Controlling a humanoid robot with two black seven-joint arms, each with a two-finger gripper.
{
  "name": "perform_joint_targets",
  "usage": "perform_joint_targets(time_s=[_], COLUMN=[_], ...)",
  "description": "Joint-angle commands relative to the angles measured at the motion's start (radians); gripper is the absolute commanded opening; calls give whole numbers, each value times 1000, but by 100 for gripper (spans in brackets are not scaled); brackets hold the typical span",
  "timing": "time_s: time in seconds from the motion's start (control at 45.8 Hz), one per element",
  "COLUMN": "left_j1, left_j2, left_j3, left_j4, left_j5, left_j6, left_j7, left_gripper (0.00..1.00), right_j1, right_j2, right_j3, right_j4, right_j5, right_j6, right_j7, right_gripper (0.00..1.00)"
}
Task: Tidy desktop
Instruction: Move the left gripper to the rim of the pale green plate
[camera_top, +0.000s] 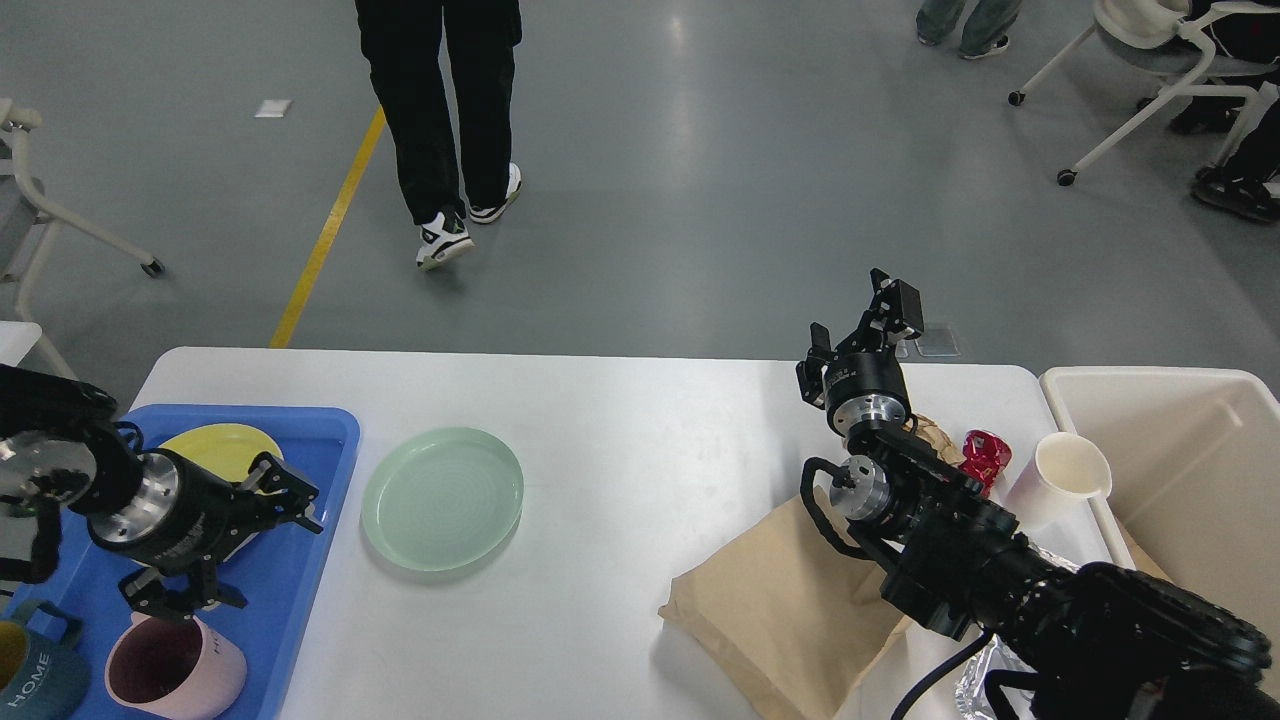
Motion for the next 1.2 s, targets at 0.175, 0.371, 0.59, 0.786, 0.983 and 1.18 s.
perform_joint_targets(time_s=[0.175,0.371,0.59,0.786,0.983,1.18], left_j1=[202,255,285,286,285,295], left_j2=[-85,-108,-153,-143,-140,-185], left_j3=[-166,-181,-179,-153,-150,-147], left_j4=[-5,4,12,79,205,213], left_j5=[-94,-107,-97,-95,-95,-94], left_j6=[377,415,401,397,397,397], left_j7=[-72,-163,-155,-149,-149,-152], left_gripper=[90,91,96,96,96,96], right_j1=[0,0,0,0,0,0], right_j2=[0,0,0,0,0,1], right_j3=[0,0,0,0,0,0], right_j4=[0,0,0,0,1,1], right_j5=[0,0,0,0,0,0], right_j6=[0,0,0,0,0,0], right_j7=[0,0,0,0,0,0], right_gripper=[100,100,100,100,100,100])
